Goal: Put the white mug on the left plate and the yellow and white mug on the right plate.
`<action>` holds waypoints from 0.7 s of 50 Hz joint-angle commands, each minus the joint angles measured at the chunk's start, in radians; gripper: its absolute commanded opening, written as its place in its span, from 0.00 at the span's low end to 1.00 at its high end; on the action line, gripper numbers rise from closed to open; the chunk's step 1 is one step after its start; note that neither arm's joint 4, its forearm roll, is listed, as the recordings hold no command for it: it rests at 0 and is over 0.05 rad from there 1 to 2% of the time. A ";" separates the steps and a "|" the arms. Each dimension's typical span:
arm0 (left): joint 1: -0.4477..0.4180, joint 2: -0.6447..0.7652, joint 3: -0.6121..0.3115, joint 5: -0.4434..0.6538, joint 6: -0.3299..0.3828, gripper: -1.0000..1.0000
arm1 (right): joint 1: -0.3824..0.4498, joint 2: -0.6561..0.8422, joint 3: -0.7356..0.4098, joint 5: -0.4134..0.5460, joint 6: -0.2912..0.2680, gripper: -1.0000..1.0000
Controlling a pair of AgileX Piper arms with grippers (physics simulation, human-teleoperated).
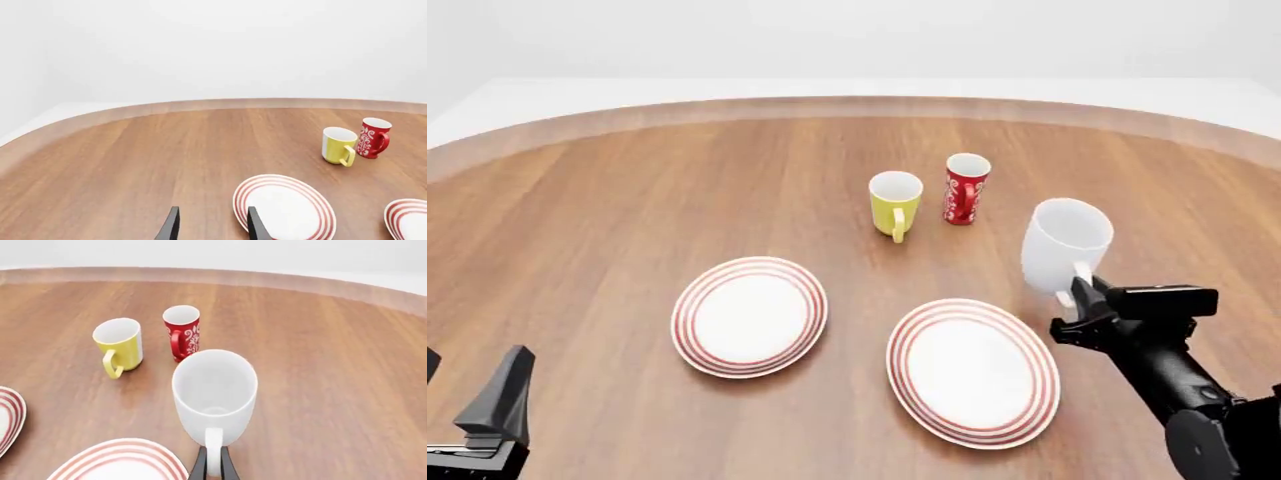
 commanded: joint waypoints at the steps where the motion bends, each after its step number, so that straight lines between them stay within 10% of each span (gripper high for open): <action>1: 0.000 0.000 0.000 0.000 0.000 1.00 | 0.054 -0.137 0.025 0.050 -0.030 0.00; 35: 0.000 0.000 0.000 0.000 0.000 1.00 | 0.244 -0.303 -0.088 0.284 -0.092 0.00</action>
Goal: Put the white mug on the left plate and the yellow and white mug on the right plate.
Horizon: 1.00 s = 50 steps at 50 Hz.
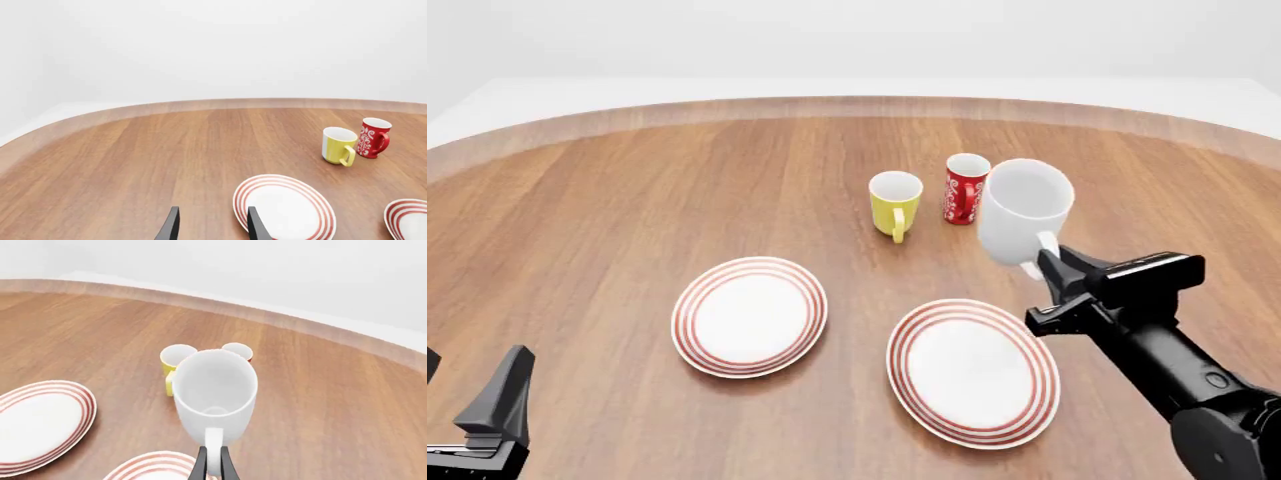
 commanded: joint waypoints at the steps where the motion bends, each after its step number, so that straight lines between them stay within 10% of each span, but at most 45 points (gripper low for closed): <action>1: 0.000 0.000 0.000 0.000 0.000 1.00 | 0.062 -0.029 -0.039 0.054 -0.008 0.00; 50: 0.000 0.000 0.000 0.000 0.000 1.00 | 0.320 0.103 -0.201 0.031 0.033 0.00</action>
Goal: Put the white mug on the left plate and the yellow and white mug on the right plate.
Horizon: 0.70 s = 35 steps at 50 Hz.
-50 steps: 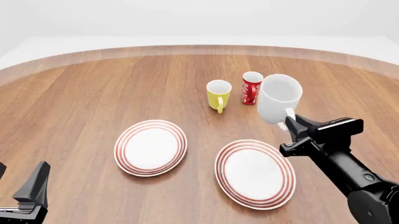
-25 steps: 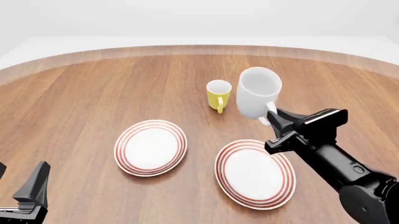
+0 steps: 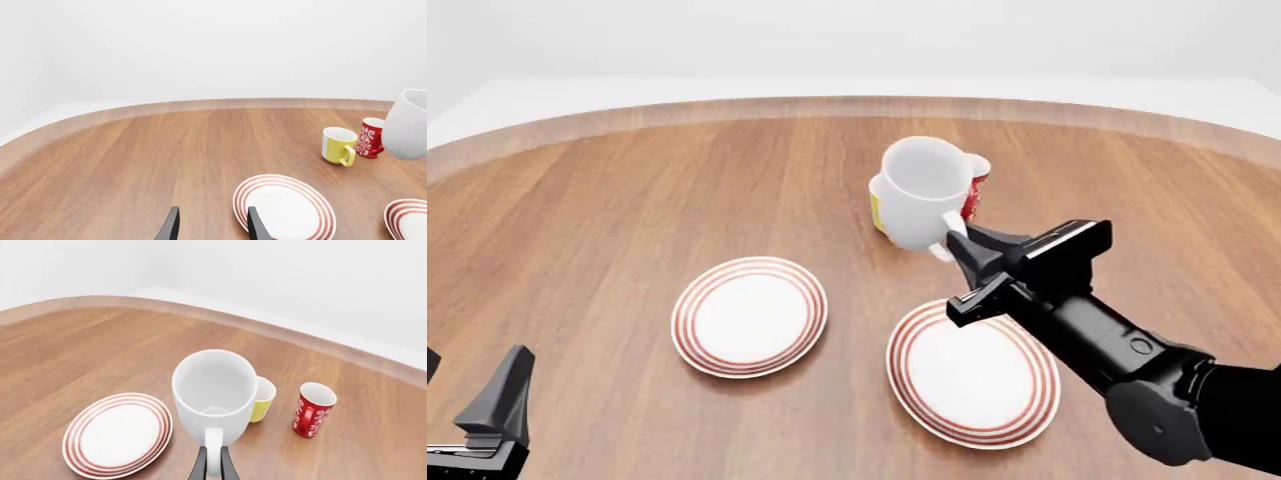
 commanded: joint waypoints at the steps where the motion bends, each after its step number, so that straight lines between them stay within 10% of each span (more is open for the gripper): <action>1: 0.000 0.000 0.000 0.000 0.000 1.00 | 0.055 0.043 -0.039 -0.021 0.005 0.00; 35: 0.000 0.000 0.000 0.000 0.000 1.00 | 0.221 0.222 -0.161 -0.059 0.010 0.00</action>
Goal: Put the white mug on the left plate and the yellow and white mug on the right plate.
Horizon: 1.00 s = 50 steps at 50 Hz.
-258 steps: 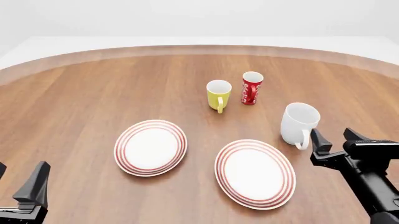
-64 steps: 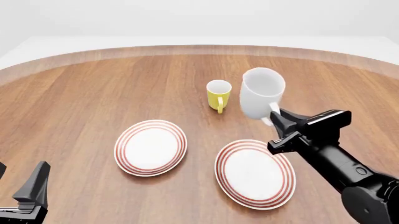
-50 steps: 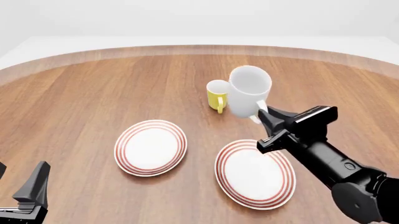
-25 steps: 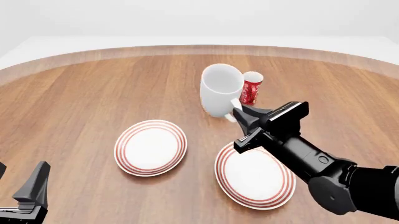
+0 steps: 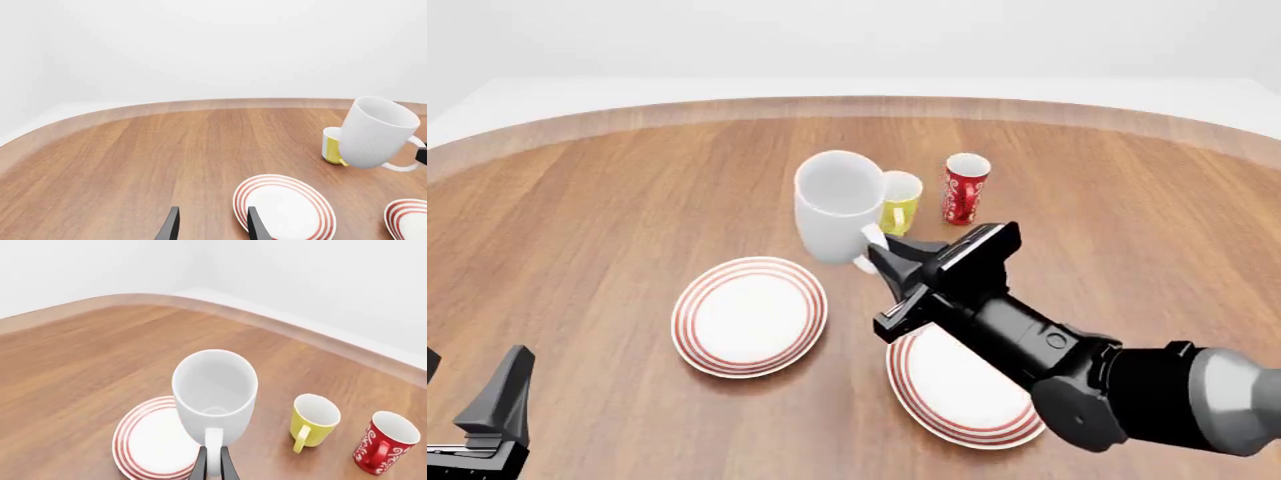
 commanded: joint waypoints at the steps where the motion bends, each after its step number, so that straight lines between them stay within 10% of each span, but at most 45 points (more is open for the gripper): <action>1: 0.000 0.000 0.000 0.000 0.000 1.00 | 0.048 0.063 -0.045 -0.017 0.012 0.00; 50: 0.000 0.000 0.000 0.000 0.000 1.00 | 0.136 0.304 -0.156 -0.086 0.087 0.00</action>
